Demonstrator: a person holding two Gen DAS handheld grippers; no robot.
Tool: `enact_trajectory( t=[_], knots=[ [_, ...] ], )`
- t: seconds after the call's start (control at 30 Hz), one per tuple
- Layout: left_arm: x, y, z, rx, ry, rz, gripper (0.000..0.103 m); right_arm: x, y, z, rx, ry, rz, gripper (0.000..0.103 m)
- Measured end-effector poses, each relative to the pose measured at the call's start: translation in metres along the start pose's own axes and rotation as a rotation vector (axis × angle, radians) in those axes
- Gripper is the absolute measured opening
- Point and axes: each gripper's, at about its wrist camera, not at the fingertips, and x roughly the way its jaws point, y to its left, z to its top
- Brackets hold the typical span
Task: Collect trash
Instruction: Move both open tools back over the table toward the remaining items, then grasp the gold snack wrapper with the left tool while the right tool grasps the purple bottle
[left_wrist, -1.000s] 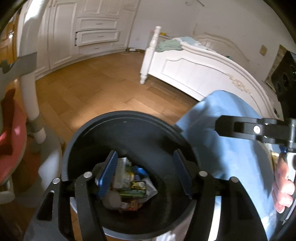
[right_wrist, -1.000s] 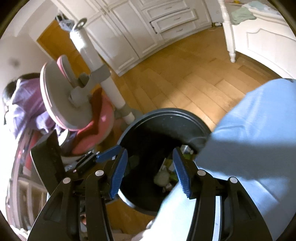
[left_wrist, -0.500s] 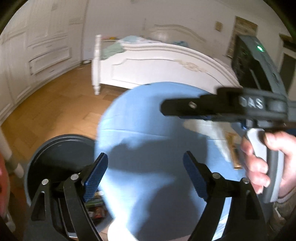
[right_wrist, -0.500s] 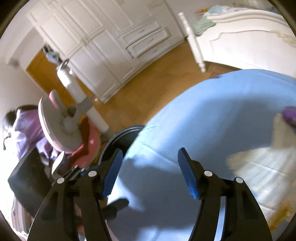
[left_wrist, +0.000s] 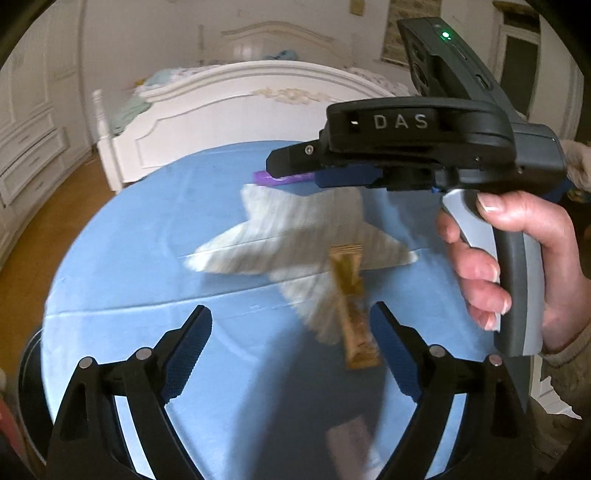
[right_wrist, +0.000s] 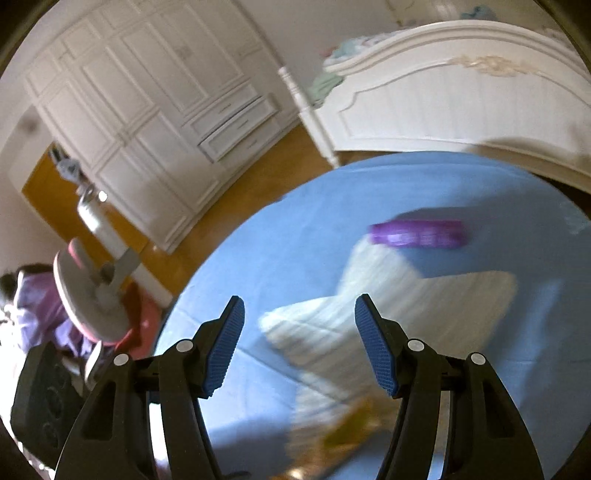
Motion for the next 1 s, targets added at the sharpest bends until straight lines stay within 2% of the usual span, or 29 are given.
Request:
enact_trajectory(
  t=[0.27, 0.4, 0.53, 0.6, 0.67, 0.8, 0.83, 0.97, 1.0],
  knots=[
    [0.036, -0.025, 0.016, 0.057, 0.061, -0.030, 0.087, -0.016, -0.050, -0.001, 0.031, -0.028, -0.054, 0.063],
    [0.049, -0.032, 0.017, 0.055, 0.088, -0.032, 0.086, -0.011, -0.060, 0.005, -0.018, -0.035, -0.102, 0.063],
    [0.056, -0.036, 0.019, 0.067, 0.103, -0.014, 0.082, 0.006, -0.059, 0.017, -0.151, -0.008, -0.174, 0.063],
    [0.061, -0.036, 0.020, 0.079, 0.111, 0.012, 0.079, 0.019, -0.051, 0.023, -0.260, 0.013, -0.217, 0.063],
    [0.066, -0.035, 0.020, 0.086, 0.124, 0.034, 0.072, 0.032, -0.044, 0.026, -0.366, 0.038, -0.261, 0.063],
    [0.066, -0.034, 0.021, 0.112, 0.113, 0.058, 0.064, 0.062, -0.028, 0.030, -0.602, 0.093, -0.330, 0.063],
    [0.066, -0.033, 0.021, 0.116, 0.109, 0.059, 0.062, 0.069, -0.025, 0.031, -0.642, 0.108, -0.333, 0.063],
    [0.065, -0.024, 0.024, 0.106, 0.089, 0.067, 0.045, 0.095, -0.021, 0.030, -0.773, 0.166, -0.363, 0.063],
    [0.065, -0.022, 0.025, 0.103, 0.086, 0.066, 0.041, 0.098, -0.022, 0.031, -0.776, 0.164, -0.339, 0.063]
  ],
)
